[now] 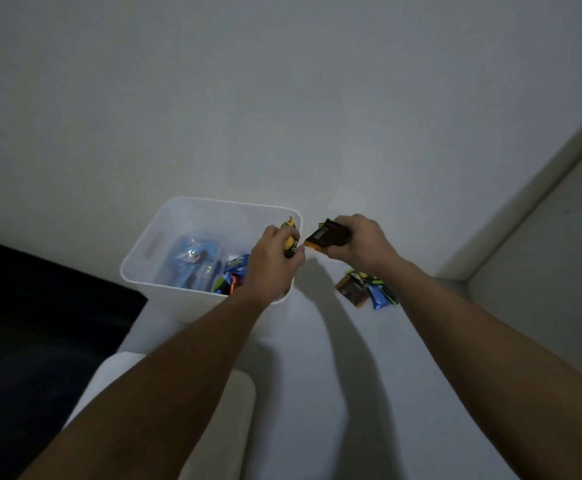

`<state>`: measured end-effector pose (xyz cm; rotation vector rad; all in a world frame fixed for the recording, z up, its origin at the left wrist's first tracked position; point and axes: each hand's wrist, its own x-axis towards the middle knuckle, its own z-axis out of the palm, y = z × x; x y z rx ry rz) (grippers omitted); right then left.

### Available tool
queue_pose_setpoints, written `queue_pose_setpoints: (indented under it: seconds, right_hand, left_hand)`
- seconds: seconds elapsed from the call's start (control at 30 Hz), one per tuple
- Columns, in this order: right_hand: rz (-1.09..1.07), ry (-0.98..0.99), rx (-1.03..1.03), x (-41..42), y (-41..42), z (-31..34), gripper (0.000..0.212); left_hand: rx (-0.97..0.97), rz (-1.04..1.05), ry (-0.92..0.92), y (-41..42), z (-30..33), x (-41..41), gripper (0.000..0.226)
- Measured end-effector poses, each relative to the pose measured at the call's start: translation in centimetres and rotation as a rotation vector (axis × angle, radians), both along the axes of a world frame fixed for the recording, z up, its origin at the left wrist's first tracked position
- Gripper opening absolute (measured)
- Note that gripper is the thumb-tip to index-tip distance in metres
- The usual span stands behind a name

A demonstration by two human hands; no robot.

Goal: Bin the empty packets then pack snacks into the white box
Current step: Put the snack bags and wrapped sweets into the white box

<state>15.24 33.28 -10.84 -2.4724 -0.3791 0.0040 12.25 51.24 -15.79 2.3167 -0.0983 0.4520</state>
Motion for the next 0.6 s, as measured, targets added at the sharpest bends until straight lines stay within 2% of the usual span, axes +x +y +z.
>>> queue_pose_setpoints:
  seconds: [0.2, 0.43, 0.5, 0.6]
  right_hand:
    - [0.05, 0.047, -0.006, 1.6, 6.6, -0.1, 0.033]
    - [0.049, 0.209, 0.039, 2.9, 12.1, -1.8, 0.042]
    - [0.033, 0.253, 0.063, 3.1, 12.6, -2.3, 0.046]
    - [0.004, 0.2, 0.041, 3.3, 12.3, -2.4, 0.045]
  left_hand:
    - [-0.025, 0.102, 0.159, 6.6, -0.2, 0.6, 0.022]
    - [-0.173, 0.123, 0.466, 10.6, -1.4, 1.3, 0.056]
    - [-0.166, 0.17, 0.495, 11.3, -1.7, 1.5, 0.053]
    - [-0.103, 0.272, 0.486, 12.1, -1.9, 1.9, 0.053]
